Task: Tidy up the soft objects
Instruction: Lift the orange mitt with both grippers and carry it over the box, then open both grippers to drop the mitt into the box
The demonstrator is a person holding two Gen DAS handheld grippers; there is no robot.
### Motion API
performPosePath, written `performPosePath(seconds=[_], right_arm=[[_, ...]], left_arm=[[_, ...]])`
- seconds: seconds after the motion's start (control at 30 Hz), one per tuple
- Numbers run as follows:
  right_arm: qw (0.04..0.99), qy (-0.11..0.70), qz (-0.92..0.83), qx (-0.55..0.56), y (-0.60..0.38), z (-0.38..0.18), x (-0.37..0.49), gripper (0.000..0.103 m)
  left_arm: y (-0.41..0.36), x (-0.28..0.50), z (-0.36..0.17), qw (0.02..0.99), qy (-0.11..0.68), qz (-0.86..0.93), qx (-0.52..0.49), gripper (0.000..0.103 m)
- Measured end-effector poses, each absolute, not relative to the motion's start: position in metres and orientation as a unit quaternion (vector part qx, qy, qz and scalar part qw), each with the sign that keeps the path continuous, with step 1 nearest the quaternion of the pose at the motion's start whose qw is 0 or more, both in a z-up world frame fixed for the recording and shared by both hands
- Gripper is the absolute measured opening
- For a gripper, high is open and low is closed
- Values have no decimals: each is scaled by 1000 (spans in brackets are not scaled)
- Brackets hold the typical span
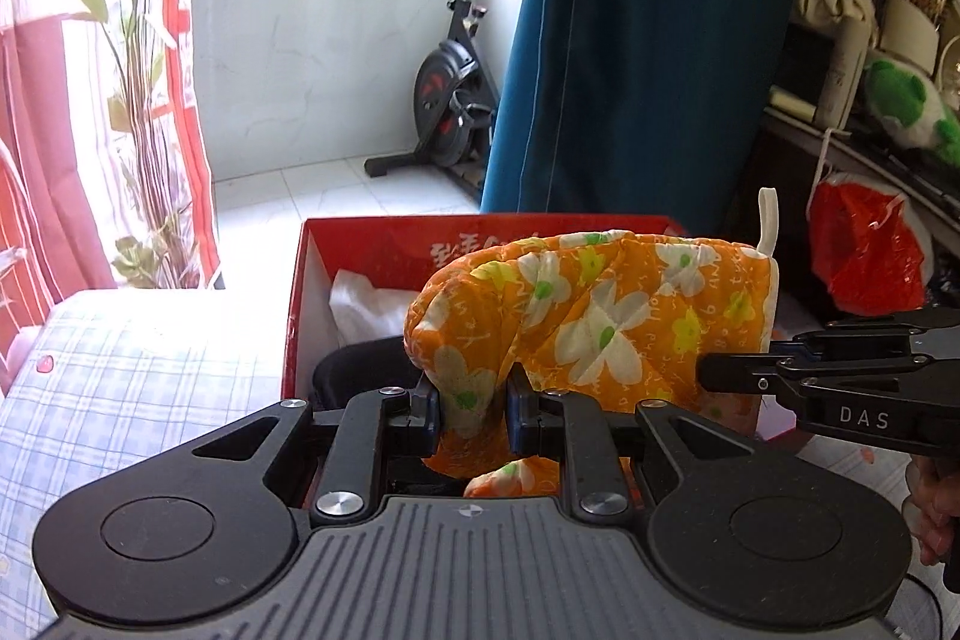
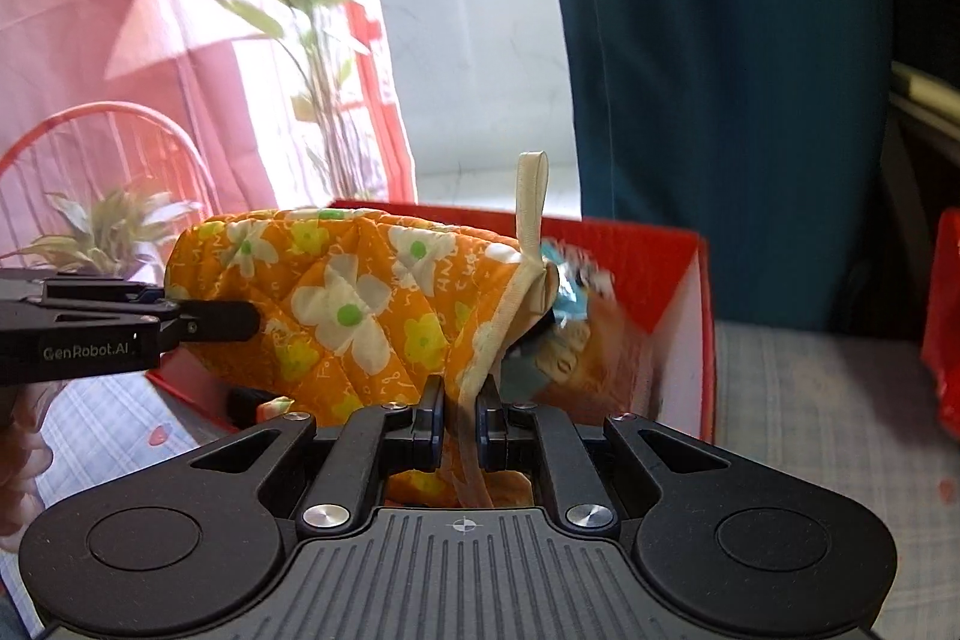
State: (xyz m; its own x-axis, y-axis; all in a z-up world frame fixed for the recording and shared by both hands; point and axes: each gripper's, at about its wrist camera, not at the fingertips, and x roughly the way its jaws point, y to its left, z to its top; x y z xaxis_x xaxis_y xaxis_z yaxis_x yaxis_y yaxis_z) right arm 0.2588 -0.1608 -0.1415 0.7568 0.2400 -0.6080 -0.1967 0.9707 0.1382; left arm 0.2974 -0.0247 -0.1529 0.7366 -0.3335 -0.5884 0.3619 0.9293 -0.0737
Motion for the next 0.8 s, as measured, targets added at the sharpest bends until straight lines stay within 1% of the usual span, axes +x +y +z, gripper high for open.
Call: performPosePath(seconds=[0.23, 0.6, 0.8], right_arm=[[925, 364, 99, 55, -166, -161, 289, 9], [897, 430, 87, 60, -167, -189, 317, 9], [890, 441, 78, 78, -170, -196, 325, 9]], left_arm=[[-36, 314, -158, 924, 336, -177, 51, 22], [-51, 332, -176, 908, 369, -170, 98, 22], [-51, 335, -183, 906, 373, -171, 103, 23]])
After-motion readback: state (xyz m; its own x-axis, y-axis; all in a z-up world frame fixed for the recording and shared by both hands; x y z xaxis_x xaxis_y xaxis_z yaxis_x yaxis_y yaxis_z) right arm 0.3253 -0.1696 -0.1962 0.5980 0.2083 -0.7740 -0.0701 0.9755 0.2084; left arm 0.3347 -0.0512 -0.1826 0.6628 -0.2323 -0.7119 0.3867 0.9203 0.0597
